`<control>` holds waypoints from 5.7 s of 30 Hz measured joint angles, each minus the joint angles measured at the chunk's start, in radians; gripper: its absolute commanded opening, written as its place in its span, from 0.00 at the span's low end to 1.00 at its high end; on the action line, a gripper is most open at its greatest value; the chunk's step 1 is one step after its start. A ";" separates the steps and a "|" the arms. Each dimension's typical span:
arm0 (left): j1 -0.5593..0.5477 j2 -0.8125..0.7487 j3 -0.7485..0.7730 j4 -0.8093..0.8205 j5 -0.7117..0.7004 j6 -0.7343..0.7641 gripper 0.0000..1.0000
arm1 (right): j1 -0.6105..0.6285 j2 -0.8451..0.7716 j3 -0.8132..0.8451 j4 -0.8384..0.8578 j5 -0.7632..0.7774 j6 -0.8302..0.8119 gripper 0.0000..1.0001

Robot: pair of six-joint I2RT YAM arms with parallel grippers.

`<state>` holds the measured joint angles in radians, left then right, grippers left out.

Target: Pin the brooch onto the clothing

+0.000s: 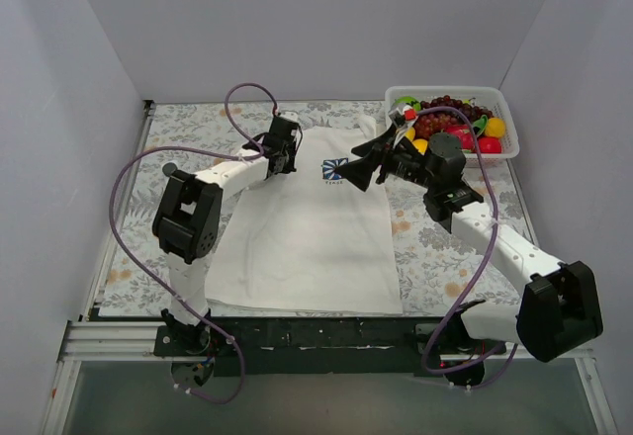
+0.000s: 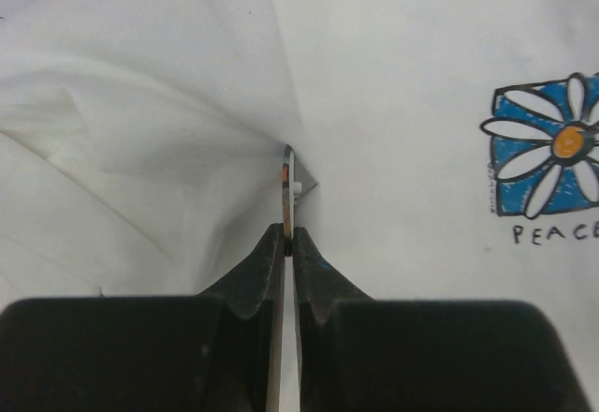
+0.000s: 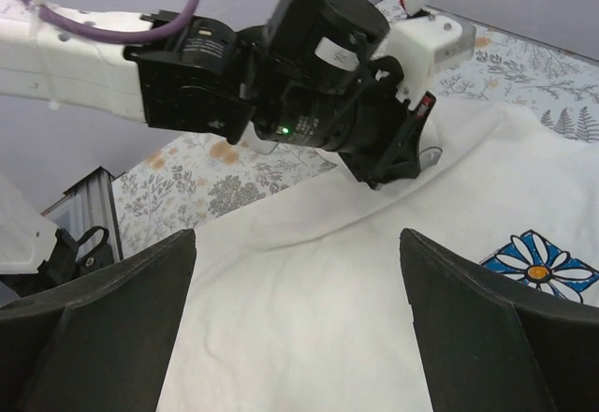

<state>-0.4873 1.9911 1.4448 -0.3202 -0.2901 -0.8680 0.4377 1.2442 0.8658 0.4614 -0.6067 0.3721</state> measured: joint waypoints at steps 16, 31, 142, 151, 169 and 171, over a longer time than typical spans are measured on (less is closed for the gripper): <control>0.042 -0.159 -0.156 0.220 0.183 -0.051 0.00 | 0.000 0.212 0.031 -0.021 -0.024 0.049 0.95; 0.087 -0.241 -0.253 0.278 0.288 -0.033 0.00 | 0.000 0.345 0.077 -0.013 -0.113 0.051 0.90; 0.244 -0.463 -0.447 0.376 1.274 0.008 0.00 | 0.069 0.678 0.369 0.240 -0.476 0.011 0.24; 0.246 -0.463 -0.442 0.370 1.270 0.010 0.00 | 0.069 0.678 0.381 0.218 -0.477 -0.010 0.23; 0.245 -0.461 -0.431 0.347 1.261 0.015 0.00 | 0.076 0.677 0.377 0.225 -0.511 -0.035 0.57; 0.245 -0.460 -0.430 0.346 1.260 0.015 0.00 | 0.078 0.673 0.367 0.247 -0.518 -0.029 0.54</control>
<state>-0.2420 1.5307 1.0145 0.0257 0.9695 -0.8532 0.5156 1.9175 1.2327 0.7086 -1.1252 0.3431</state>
